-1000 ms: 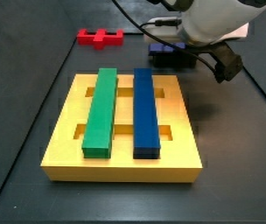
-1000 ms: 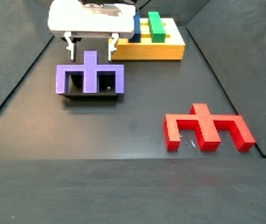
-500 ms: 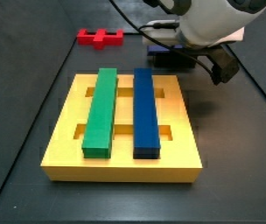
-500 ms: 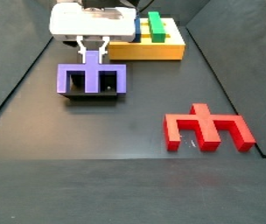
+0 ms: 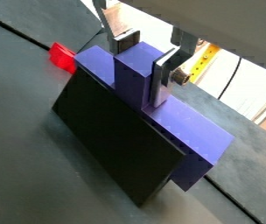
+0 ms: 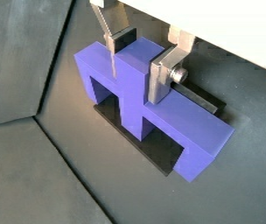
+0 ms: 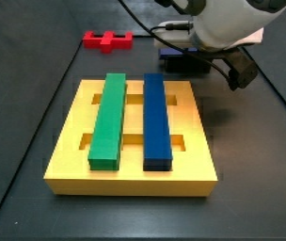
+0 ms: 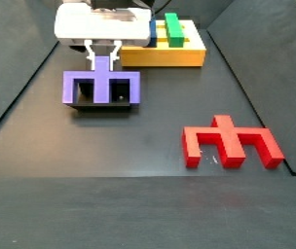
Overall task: Pick up the purple object. Move up. Place the purple object on the fixture. Regrasp the purple object. Move to above the board. Insert the purple object.
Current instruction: Regrasp the purple object.
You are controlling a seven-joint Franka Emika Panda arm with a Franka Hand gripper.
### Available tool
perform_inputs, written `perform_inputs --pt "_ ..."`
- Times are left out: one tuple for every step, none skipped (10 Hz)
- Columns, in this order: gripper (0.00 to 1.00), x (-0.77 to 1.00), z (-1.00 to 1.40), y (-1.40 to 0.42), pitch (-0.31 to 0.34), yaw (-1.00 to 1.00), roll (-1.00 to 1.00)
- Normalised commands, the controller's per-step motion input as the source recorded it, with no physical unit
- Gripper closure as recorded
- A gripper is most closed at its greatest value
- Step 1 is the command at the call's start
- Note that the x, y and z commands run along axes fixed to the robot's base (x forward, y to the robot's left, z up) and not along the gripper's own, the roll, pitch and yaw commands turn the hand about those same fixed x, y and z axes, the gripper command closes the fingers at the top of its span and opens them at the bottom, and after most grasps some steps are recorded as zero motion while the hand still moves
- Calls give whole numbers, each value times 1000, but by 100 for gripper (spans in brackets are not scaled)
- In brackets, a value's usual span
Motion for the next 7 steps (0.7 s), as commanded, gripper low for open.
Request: perform_inputs --pt "100 0 0 0 0 0 0" --pt "100 0 0 0 0 0 0" --pt "100 0 0 0 0 0 0" --pt "100 0 0 0 0 0 0" --pt "100 0 0 0 0 0 0" --pt "100 0 0 0 0 0 0" --pt "100 0 0 0 0 0 0"
